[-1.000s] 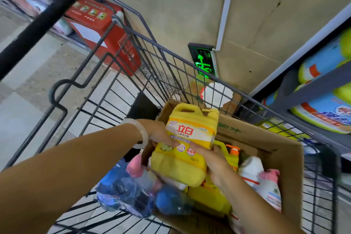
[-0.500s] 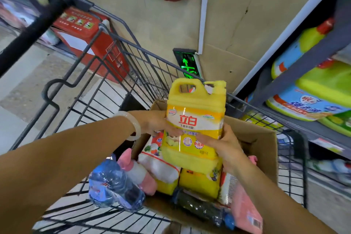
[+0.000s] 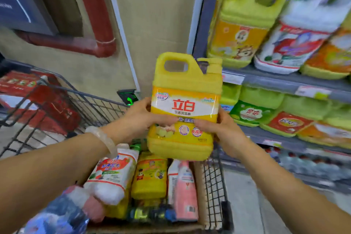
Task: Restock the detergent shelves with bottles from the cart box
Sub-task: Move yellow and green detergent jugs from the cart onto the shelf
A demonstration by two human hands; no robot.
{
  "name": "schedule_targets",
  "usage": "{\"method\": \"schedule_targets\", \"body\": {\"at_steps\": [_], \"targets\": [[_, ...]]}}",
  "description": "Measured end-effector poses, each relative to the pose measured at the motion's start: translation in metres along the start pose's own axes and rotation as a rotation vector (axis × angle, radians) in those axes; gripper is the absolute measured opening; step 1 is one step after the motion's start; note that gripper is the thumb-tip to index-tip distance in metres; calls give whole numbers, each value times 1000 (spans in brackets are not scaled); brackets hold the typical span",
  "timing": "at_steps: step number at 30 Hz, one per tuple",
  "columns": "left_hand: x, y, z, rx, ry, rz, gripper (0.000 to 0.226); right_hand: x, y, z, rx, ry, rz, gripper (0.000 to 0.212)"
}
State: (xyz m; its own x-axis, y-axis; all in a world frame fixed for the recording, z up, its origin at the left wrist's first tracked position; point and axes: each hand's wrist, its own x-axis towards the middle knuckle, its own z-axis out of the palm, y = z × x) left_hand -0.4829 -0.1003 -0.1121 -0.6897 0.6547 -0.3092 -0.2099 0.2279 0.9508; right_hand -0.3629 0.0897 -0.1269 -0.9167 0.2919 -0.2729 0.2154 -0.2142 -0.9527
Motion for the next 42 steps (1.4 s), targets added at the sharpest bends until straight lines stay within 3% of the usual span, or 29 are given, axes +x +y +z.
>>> {"method": "schedule_targets", "body": {"at_steps": [4,9,13,17,20,26,29,32,36,38,42], "targets": [[-24,48,97,86,0,116,86,-75,-37,-77,-11,74,-99,73],[-51,97,233,92,-115,248,54,-182,-76,-178,-107,233,-206,81],[-61,131,333,104,-209,360,93,-263,-109,-250,-125,383,-314,64],[-71,170,419,126,-304,478,55,-324,-140,-310,-175,488,-401,71],[-71,197,465,158,-335,538,54,-353,-163,-344,-193,527,-449,73],[-45,251,555,179,-374,633,54,-373,-209,-425,-201,656,-501,90],[-24,280,593,220,-348,729,61,-373,-238,-468,-246,682,-515,74],[9,314,630,228,-322,808,74,-366,-277,-512,-312,683,-561,83],[57,370,679,201,-303,902,63,-347,-336,-572,-362,692,-614,72],[77,398,703,201,-287,950,71,-339,-362,-598,-376,700,-651,68],[113,441,751,169,-250,1015,108,-321,-398,-653,-356,718,-742,65]]}}
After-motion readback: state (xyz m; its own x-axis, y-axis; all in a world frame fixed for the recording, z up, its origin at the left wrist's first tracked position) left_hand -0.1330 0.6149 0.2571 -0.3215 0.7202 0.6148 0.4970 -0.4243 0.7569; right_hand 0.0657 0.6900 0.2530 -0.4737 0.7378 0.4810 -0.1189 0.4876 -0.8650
